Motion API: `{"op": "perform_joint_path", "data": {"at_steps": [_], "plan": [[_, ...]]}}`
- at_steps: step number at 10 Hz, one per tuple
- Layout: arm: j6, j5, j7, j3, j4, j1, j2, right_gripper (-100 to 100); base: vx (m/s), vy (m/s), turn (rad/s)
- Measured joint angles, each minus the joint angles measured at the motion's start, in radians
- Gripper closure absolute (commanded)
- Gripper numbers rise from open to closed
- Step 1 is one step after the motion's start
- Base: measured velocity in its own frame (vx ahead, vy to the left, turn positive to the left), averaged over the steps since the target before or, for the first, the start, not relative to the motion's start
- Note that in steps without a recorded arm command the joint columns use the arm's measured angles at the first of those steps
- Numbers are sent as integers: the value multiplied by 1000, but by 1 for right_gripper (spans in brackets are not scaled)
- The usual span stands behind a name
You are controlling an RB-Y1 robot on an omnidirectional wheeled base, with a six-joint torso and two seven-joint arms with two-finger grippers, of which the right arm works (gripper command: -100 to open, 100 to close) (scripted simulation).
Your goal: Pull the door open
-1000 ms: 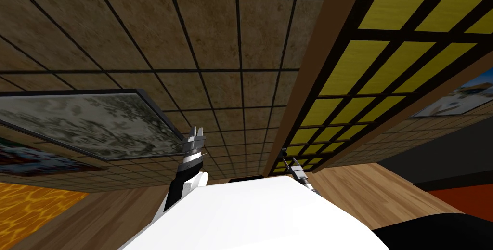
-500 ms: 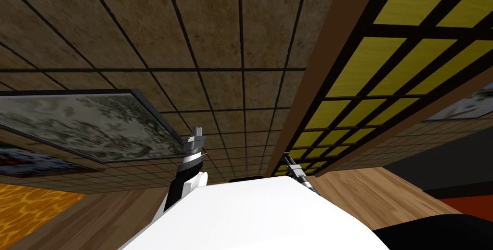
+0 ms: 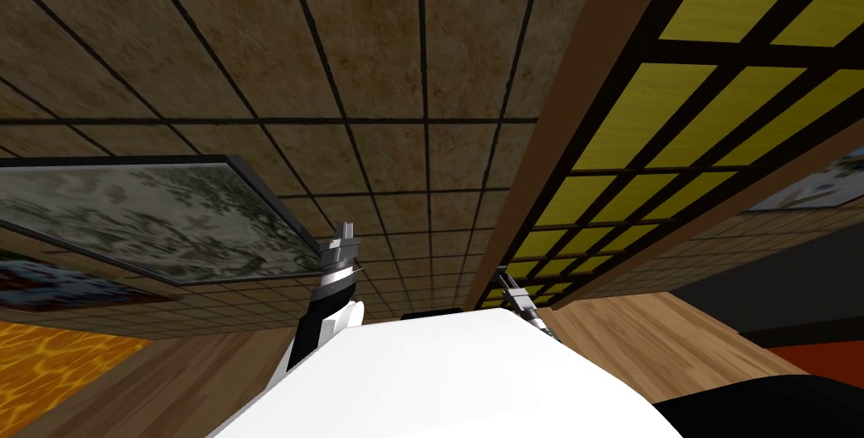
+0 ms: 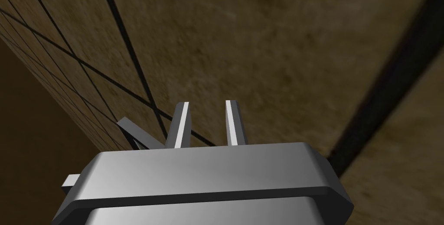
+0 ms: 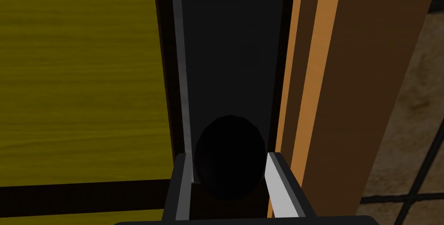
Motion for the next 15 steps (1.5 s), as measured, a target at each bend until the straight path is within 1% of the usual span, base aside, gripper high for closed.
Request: {"op": "perform_joint_path", "data": {"at_steps": [1, 6, 9, 13, 15], "plan": [[2, -5, -16, 4, -2, 0, -1, 100, -49, -14, 36], [14, -49, -134, 36, -13, -4, -4, 100, -43, -14, 34], [26, -84, -217, 60, -25, -3, -7, 100, -54, -13, 32], [36, -116, -303, 82, -34, -3, -9, 100, -41, -11, 29], [44, -140, -355, 98, -43, -3, -11, 100, -50, -13, 34]]}}
